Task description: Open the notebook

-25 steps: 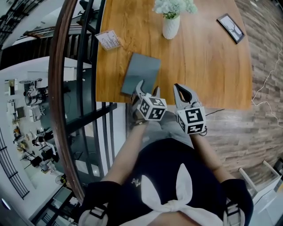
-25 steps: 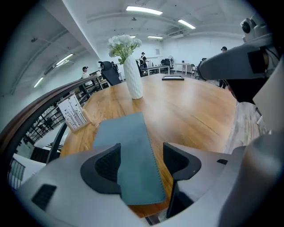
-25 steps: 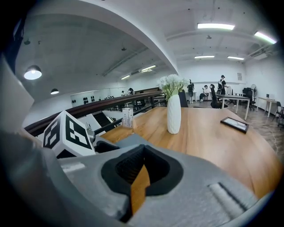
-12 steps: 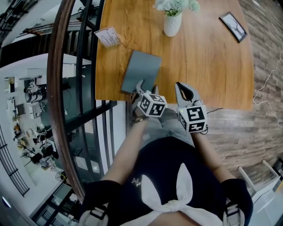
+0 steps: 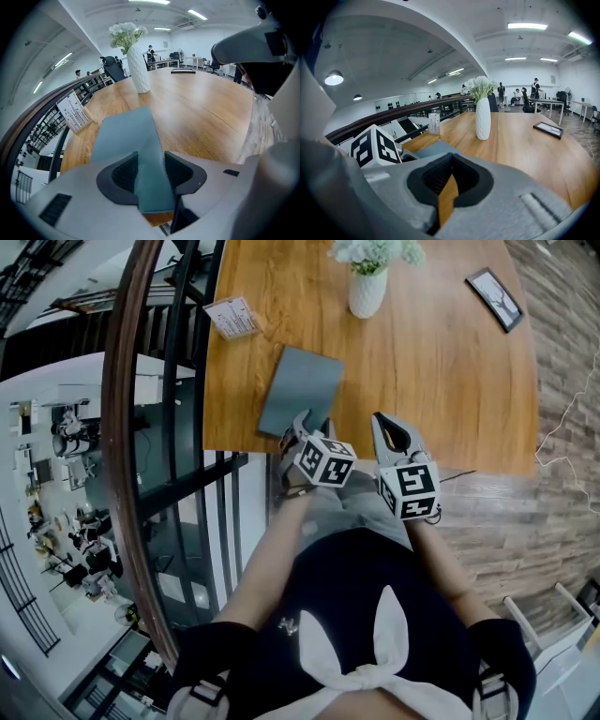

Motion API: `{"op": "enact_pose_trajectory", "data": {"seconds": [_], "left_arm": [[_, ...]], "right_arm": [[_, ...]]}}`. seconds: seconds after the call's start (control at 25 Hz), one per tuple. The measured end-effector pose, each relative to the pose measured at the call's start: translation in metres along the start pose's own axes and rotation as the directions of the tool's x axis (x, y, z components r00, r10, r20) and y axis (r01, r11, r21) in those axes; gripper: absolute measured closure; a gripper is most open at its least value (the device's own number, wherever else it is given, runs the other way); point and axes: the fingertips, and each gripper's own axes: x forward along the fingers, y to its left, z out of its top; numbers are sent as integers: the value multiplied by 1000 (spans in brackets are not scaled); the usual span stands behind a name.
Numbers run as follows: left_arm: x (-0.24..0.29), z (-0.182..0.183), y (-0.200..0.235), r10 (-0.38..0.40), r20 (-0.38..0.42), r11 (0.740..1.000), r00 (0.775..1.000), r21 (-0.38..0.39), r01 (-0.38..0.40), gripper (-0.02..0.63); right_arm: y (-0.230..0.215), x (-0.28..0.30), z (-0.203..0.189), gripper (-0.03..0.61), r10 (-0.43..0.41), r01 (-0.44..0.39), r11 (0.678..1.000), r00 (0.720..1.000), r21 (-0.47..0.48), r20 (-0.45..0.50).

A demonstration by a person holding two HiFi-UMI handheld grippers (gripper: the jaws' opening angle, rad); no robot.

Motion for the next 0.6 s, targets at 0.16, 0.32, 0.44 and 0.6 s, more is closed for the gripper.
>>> {"op": "enact_pose_trajectory", "data": {"seconds": [0.16,0.32,0.44,0.6], "left_arm": [[-3,2,-3,-15,0,1000,1000,2,15,464],[-6,4,-6,-40,7,999,999,-1,40,502],[-8,3,-8,-60,14,998,998,1,60,515],[-11,6,-7,-86,19,996,996,-4,86,523]], "right_arm": [[-1,0,2,580,-1,1,1000,1000,5,8],[-2,1,2,580,-3,3,1000,1000,11,11],[1,2,1,580,-3,3,1000,1000,12,9],[2,4,3,580,-18,18,1000,1000,15,3]]}}
